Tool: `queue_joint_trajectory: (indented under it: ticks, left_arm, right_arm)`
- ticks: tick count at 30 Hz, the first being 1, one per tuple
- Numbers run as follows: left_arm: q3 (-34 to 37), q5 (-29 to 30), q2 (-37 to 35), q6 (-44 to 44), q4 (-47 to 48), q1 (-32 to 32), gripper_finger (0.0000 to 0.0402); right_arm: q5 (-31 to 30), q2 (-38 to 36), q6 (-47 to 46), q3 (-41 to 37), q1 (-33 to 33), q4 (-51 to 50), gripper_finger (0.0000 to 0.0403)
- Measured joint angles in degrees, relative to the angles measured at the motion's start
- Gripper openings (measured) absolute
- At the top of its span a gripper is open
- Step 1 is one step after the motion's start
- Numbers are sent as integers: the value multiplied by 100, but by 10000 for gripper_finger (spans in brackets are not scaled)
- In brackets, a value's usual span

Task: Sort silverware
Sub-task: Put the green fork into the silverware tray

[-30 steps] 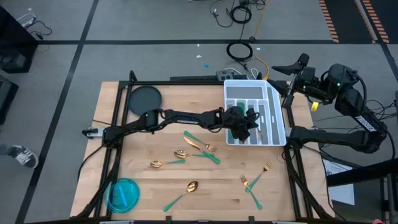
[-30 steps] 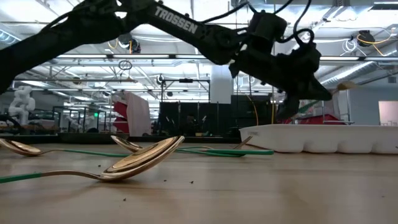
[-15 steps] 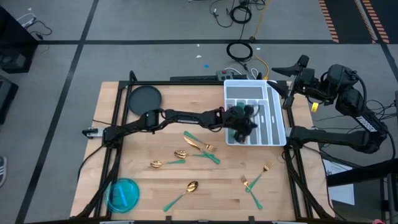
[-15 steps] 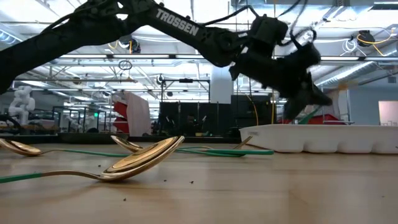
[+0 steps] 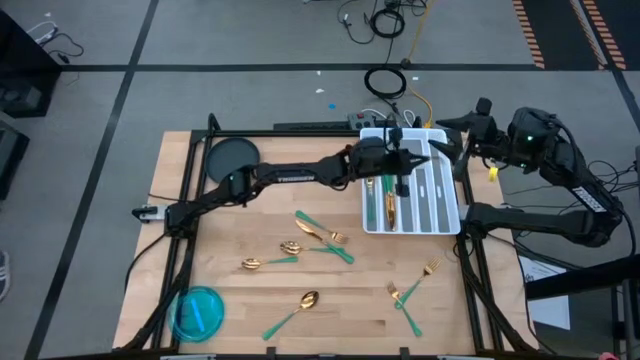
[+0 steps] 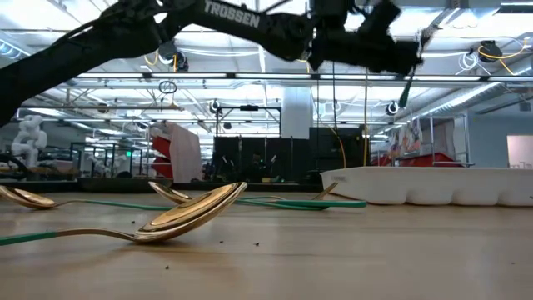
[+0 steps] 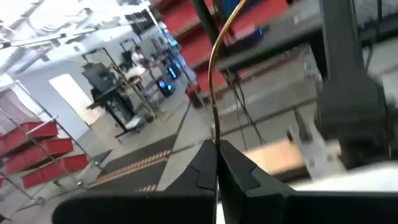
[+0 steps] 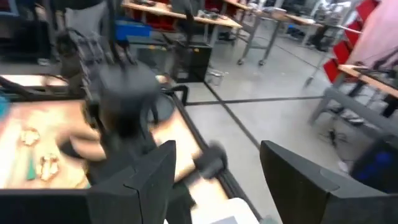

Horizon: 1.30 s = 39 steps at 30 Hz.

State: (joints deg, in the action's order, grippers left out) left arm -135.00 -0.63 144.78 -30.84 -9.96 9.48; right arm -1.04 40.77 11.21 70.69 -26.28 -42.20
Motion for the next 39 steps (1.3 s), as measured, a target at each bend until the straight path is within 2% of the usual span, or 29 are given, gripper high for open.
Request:
queue_joint_trajectory:
  ticks: [4, 7, 12, 15, 18, 22, 25, 32, 39]
  left_arm:
    - [-22, -182, -73, 624, -56, 163, 0]
    - [9, -510, -9, 1111, -172, 370, 0]
    - [-11, -741, -53, 1431, -673, 567, 0]
    - [-7, -1270, -66, 1782, -788, 667, 0]
    - [2, -1611, -118, 1827, -850, 688, 0]
    - [-7, -2073, -154, 1839, -942, 594, 0]
    - [0, -2086, -144, 1822, -834, 538, 0]
    - [0, -2135, -143, 1793, -871, 513, 0]
    - [0, -2323, -143, 1793, -849, 511, 0]
  right_arm:
    - [-232, -230, 106, 1, 0, 72, 226]
    - [-390, -428, 168, 3, 0, -295, 226]
    - [-314, -689, -45, 3, 1, -705, 226]
    - [-364, -791, -97, -43, 0, -922, 226]
    - [-351, -789, -89, -322, 2, -855, 226]
    - [-234, -748, 7, -814, 2, -152, 226]
    - [-145, -660, 38, -1093, 0, 359, 226]
    - [-6, -621, 128, -1179, 2, 521, 223]
    - [138, -604, 238, -1177, 1, 670, 168]
